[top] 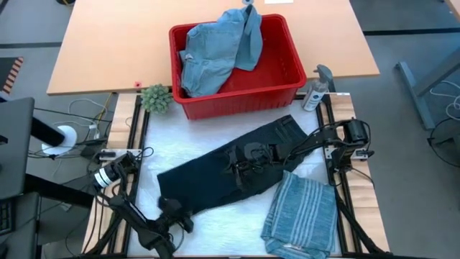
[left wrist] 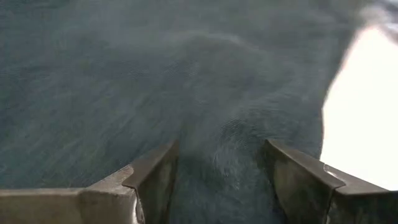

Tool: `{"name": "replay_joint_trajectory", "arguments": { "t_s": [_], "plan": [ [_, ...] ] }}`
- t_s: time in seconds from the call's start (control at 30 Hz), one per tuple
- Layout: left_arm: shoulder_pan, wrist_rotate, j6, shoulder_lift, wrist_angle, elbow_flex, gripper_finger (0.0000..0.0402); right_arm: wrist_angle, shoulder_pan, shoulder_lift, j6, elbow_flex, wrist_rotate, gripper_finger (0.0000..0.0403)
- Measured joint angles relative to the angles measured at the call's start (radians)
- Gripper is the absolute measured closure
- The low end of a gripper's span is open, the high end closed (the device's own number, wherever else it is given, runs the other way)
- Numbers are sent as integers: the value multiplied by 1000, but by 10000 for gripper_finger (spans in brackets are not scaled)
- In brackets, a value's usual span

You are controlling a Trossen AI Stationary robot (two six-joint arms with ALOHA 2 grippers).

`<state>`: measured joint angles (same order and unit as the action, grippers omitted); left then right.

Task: Fold Laundry from Bin
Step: Fold the blue denim pants

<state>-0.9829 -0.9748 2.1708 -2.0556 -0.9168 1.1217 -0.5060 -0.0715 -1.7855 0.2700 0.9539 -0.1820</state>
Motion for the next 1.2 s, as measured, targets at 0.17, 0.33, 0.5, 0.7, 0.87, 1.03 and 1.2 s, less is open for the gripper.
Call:
{"name": "replay_joint_trajectory", "arguments": {
  "t_s": [0.17,0.33,0.5,0.7,0.87,1.03,1.2],
  "plan": [
    [2,-45,138,149,-226,41,168,-20,-1,23,20,0,-10,385],
    [36,43,193,280,-270,41,168,-21,-1,69,19,0,-9,385],
    [86,204,256,382,-249,40,168,-23,-2,89,29,0,-6,385],
    [146,360,225,490,-289,6,168,-22,-14,90,55,0,-7,385],
    [118,574,207,656,-350,-79,168,-20,-16,90,75,0,-64,385],
    [79,596,231,788,-275,-201,168,-18,-21,90,81,0,-77,384],
    [100,607,235,787,-29,-363,168,-16,-20,90,85,0,-81,383]
  ]
}}
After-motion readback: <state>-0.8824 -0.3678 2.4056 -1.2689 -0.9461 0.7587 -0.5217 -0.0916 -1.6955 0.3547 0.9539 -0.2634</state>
